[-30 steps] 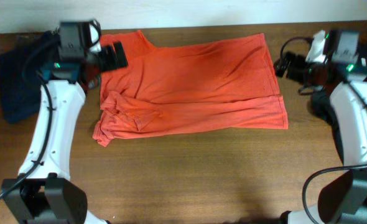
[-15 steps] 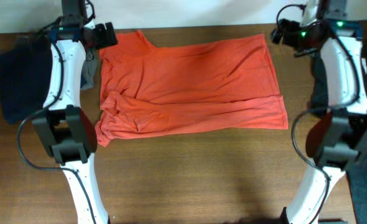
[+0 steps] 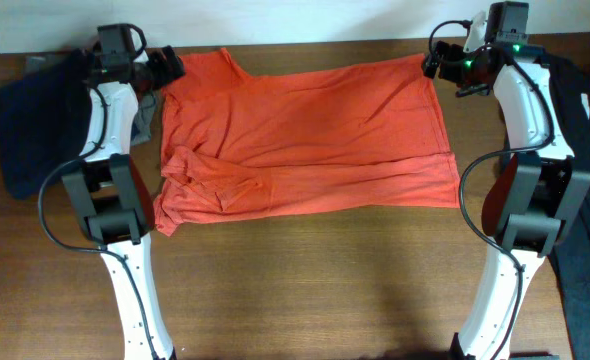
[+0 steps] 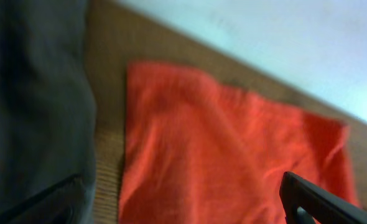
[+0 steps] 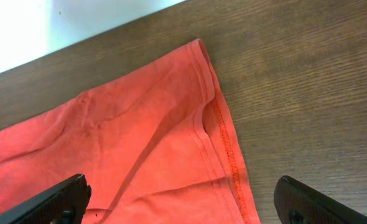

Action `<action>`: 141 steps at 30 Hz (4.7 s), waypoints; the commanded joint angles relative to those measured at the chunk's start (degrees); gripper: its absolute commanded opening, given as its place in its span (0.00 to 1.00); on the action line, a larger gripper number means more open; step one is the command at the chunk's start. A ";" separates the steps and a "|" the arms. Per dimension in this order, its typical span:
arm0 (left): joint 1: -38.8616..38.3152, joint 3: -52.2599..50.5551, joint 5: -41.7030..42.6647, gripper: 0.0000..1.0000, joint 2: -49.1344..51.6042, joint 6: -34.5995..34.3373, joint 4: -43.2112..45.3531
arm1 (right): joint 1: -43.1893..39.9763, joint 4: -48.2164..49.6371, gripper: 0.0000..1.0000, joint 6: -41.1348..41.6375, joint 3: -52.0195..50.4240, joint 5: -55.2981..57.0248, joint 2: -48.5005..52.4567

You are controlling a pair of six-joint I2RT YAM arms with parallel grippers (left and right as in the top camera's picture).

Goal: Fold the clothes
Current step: 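Release the shirt and move both grippers to its far corners, then grasp the far left and far right corners of the red T-shirt, then pull the far corners outward and toward the robot to stretch the shirt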

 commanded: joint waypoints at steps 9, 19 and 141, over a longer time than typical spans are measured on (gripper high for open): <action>-0.22 0.96 1.73 0.99 4.79 -3.13 1.20 | 0.57 -1.64 0.99 -1.46 0.85 -0.28 0.74; -2.69 0.96 2.47 0.72 5.81 -3.04 2.19 | 0.57 -0.61 0.99 -1.44 0.85 -0.28 0.76; 1.31 16.22 2.36 0.01 6.10 -2.47 -20.11 | 5.75 13.44 0.06 -5.95 15.45 19.12 18.86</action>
